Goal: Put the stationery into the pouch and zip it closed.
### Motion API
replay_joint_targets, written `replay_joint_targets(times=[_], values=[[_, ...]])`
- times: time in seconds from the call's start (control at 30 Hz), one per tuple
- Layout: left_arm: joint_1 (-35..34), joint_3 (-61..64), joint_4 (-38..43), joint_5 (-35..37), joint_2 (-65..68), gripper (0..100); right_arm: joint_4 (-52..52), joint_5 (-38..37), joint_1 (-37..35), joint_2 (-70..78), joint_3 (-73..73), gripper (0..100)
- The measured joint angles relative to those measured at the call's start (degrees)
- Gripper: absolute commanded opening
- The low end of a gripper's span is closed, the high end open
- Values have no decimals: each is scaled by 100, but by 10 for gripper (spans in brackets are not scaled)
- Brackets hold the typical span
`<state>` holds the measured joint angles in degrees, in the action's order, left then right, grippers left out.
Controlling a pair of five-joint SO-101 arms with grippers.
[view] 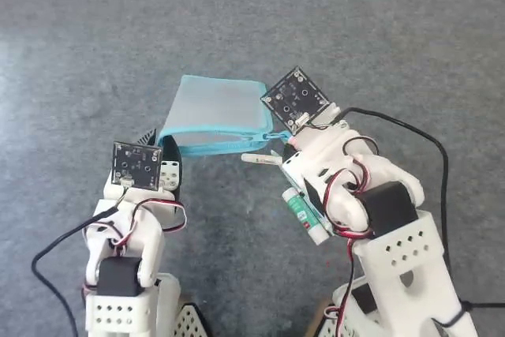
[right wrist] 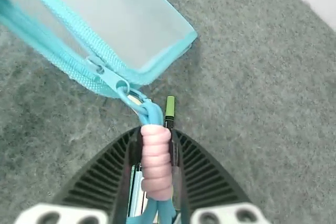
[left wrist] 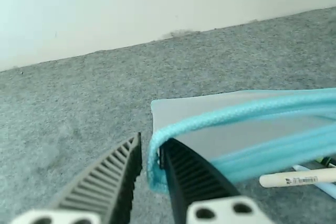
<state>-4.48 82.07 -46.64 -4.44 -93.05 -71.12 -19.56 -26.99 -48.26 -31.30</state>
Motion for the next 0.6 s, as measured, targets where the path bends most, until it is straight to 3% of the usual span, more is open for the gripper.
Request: replay_joint_targets(times=[0.17,0.4,0.6], values=[[-62,0,0,114,0,47,-466,0,-457,-35,0,271],[-79,70,0,264,0,47,-932,0,-1090,-114,0,244],[-387,70,53,686,0,47,-818,0,-747,-114,0,244]])
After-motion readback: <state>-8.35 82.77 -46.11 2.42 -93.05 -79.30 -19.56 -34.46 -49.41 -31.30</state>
